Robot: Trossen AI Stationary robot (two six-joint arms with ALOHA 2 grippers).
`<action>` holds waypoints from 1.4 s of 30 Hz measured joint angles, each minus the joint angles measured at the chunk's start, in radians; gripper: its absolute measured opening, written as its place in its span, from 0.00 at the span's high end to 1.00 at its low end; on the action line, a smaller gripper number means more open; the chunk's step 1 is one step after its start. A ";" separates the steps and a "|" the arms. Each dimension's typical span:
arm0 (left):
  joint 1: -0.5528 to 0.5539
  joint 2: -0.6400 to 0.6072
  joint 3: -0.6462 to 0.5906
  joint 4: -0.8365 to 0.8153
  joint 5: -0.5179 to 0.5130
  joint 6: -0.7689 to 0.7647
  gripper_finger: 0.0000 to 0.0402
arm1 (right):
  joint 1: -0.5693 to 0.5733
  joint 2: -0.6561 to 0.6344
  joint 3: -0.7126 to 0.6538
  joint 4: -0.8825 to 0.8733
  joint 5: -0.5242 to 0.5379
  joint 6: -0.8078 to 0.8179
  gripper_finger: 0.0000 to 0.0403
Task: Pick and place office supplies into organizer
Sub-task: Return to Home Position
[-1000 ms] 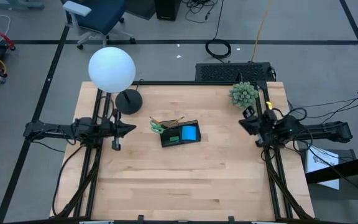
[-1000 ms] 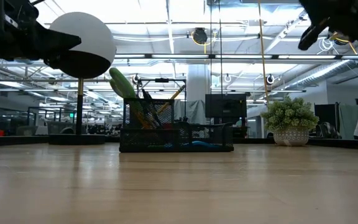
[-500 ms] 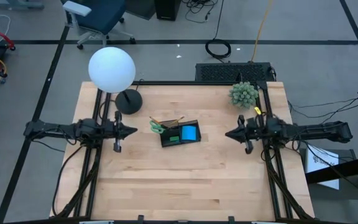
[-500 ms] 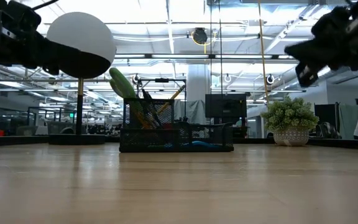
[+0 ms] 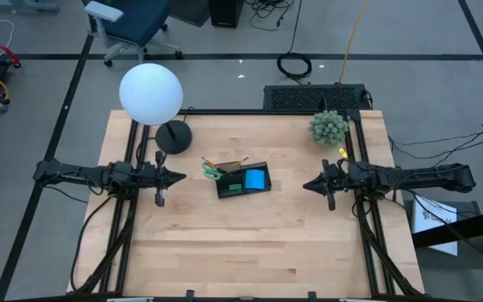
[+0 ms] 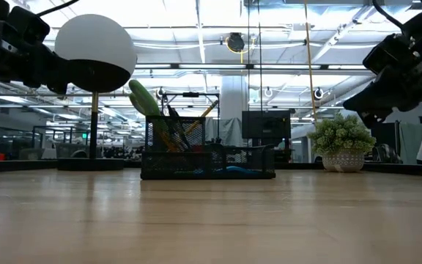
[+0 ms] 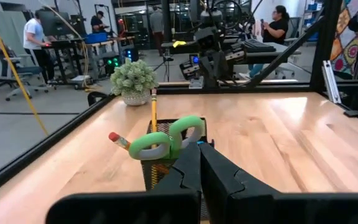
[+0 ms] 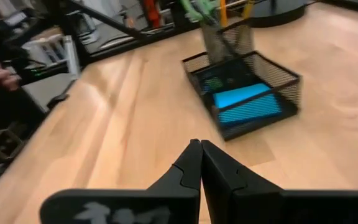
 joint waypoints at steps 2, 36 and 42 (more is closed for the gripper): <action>-0.001 0.000 0.000 -0.001 0.000 -0.001 1.00 | 0.000 0.000 0.000 -0.010 0.036 -0.007 1.00; -0.001 0.000 -0.002 0.032 0.000 -0.011 0.95 | 0.000 0.004 0.000 -0.001 0.070 -0.032 1.00; -0.001 0.000 -0.002 0.032 0.000 -0.011 0.95 | 0.000 0.004 0.000 0.000 0.070 -0.032 1.00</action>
